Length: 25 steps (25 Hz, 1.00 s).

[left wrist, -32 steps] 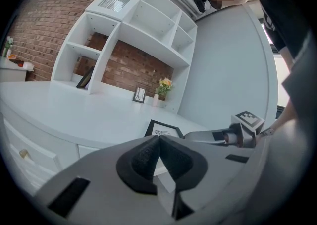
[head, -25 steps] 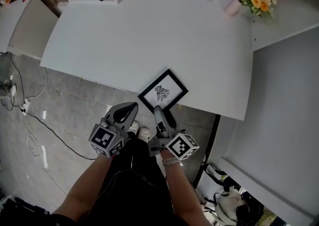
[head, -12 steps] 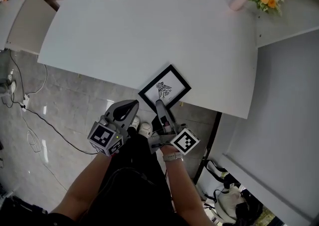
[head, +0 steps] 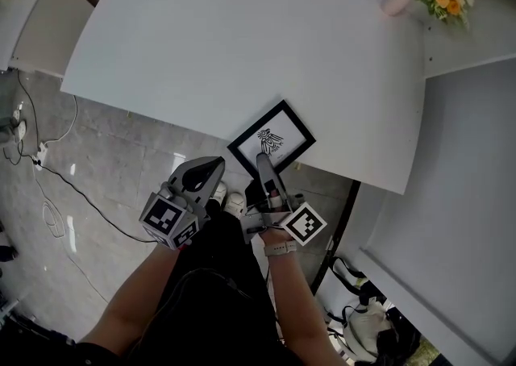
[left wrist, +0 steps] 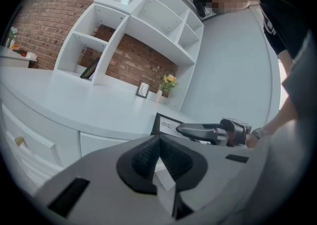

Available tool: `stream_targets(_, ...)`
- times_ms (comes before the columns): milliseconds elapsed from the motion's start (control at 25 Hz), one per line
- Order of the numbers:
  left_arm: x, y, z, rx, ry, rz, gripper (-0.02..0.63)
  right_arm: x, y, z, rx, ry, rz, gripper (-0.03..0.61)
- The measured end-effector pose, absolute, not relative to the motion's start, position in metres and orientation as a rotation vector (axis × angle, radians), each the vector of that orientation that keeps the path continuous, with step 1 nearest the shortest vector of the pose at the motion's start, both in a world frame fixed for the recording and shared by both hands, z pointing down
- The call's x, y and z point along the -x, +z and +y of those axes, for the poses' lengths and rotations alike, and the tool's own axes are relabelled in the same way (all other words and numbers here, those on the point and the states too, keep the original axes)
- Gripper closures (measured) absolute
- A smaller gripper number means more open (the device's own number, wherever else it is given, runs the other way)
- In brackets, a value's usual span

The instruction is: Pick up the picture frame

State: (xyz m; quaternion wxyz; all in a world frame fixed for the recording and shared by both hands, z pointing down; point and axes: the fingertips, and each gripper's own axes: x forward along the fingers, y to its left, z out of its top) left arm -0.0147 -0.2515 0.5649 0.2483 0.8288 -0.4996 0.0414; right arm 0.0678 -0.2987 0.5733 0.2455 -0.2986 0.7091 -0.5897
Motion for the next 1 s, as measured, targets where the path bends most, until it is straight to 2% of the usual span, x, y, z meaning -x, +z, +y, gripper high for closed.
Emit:
stream_targets(240,0.013,0.570,-0.250,-2.250,0.103,-1.362,0.609,-0.069,0.577,-0.298,0.815,-1.631,1.921,0.540)
stream_targets(1000,0.015,0.556,-0.242,-2.276,0.101,-1.366,0.609,-0.076,0.559,-0.292,0.842,-1.546,2.003,0.566)
